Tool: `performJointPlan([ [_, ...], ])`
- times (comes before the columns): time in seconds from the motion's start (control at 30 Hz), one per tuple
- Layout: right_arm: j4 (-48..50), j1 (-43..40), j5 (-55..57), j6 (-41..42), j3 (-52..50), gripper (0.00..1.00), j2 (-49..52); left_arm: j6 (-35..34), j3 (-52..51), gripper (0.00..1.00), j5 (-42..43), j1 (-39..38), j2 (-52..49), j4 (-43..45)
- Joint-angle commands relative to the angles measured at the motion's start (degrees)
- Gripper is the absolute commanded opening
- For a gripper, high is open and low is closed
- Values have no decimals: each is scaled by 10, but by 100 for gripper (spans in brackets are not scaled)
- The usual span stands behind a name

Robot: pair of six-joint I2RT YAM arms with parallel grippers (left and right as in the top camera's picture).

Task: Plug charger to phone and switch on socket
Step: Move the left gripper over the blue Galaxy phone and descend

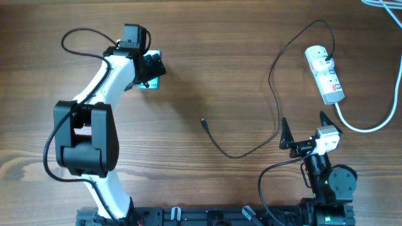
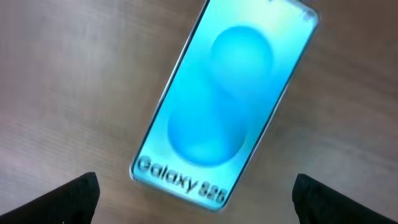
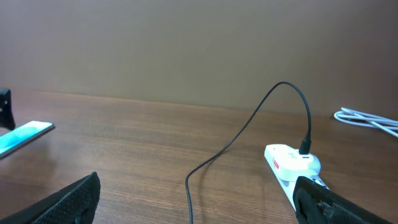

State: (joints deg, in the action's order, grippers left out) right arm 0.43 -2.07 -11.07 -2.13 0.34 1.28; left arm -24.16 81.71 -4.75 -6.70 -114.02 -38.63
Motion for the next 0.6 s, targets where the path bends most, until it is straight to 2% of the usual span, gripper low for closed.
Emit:
performJointPlan([
  [0.0, 3, -2, 7, 8, 0, 100, -3, 114, -6, 100, 2, -2, -7, 33],
  [0.1, 3, -2, 7, 8, 0, 100, -3, 174, -13, 100, 15, -4, -31, 49],
  [0.3, 3, -2, 7, 8, 0, 100, -3, 178, -13, 100, 21, -3, -85, 46],
  [0.37, 3, -2, 7, 8, 0, 100, -3, 178, -13, 93, 22, -3, -86, 46],
  [0.5, 3, -2, 7, 8, 0, 100, -3, 177, -12, 88, 22, -3, -86, 48],
  [0.57, 3, -2, 7, 8, 0, 100, -3, 177, -12, 79, 25, -3, -86, 35],
])
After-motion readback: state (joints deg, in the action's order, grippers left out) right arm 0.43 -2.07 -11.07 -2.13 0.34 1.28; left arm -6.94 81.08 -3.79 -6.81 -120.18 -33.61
